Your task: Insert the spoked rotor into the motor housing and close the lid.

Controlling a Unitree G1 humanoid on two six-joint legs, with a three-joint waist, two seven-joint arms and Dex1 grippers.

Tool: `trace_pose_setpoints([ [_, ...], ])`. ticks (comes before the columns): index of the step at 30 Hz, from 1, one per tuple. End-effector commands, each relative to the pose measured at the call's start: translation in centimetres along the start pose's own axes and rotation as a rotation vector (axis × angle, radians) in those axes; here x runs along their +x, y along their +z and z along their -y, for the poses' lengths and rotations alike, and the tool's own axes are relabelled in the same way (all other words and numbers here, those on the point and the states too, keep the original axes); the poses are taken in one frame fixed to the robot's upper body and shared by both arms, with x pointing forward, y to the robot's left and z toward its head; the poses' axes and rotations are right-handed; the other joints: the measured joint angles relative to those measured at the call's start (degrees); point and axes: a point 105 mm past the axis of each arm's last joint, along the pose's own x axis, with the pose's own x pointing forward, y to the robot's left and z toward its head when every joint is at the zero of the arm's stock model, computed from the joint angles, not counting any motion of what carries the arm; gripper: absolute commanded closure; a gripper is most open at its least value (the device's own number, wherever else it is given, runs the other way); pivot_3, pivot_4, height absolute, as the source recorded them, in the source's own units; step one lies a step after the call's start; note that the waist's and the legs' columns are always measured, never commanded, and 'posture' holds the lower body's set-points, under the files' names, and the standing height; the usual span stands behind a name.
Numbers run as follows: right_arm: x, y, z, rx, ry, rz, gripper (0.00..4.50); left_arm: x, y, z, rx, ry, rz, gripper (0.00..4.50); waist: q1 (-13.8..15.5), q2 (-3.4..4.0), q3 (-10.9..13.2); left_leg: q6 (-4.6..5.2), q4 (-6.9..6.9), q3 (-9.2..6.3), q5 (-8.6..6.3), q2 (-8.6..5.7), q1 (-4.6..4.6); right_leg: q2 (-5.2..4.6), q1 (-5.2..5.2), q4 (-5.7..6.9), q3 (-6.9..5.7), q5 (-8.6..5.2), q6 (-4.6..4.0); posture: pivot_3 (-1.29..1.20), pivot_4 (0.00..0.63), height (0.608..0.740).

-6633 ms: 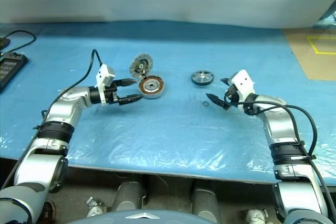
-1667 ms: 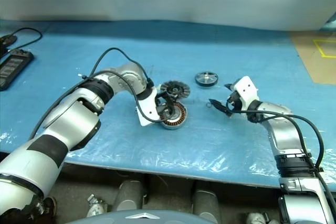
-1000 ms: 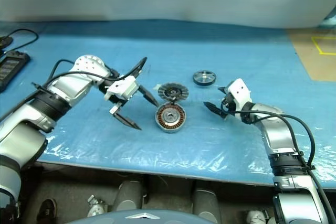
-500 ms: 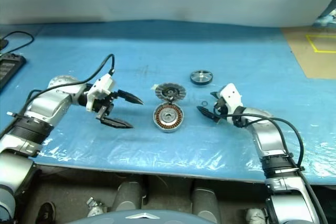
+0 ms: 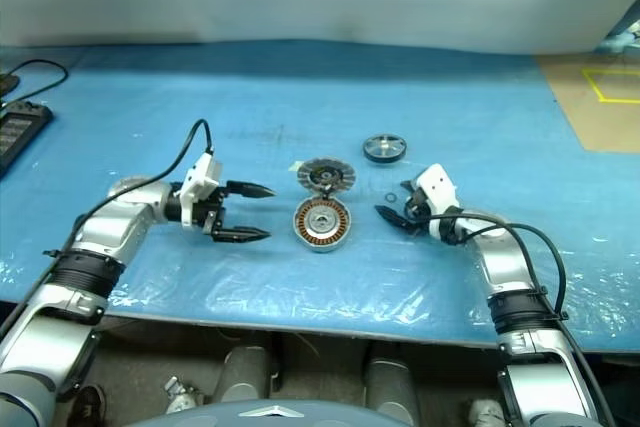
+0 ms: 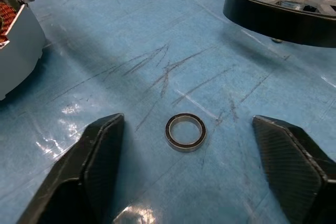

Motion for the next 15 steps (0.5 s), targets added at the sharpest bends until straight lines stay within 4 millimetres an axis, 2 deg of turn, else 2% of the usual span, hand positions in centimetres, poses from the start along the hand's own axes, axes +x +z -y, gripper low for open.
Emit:
trace_pose_setpoints([
  [1,-0.4,-1.0,-0.3,0.023,0.014,-0.038,1.63,-0.5,0.5,-0.3,0.04,0.024,0.021,0.0,0.0,-0.01,0.0,0.0,0.0,0.0,0.0,0.01,0.0,0.0,0.0,0.0,0.0,0.0,0.0,0.0,0.15,0.74],
  [5,-0.6,-1.6,-0.6,0.039,0.021,-0.054,3.03,-0.7,-0.1,-0.4,0.026,0.027,0.012,0.0,0.0,-0.02,0.0,0.01,0.0,0.0,-0.01,0.01,0.07,0.01,0.03,0.0,0.0,0.0,0.0,0.0,0.15,0.74],
  [15,-0.6,-1.8,-0.5,0.038,0.012,-0.057,3.03,-1.8,0.1,-2.0,0.042,0.098,0.02,0.0,0.0,-0.07,-0.1,0.01,0.01,0.0,-0.01,0.01,0.08,0.01,0.06,0.0,0.0,0.0,0.0,0.0,0.15,0.74],
])
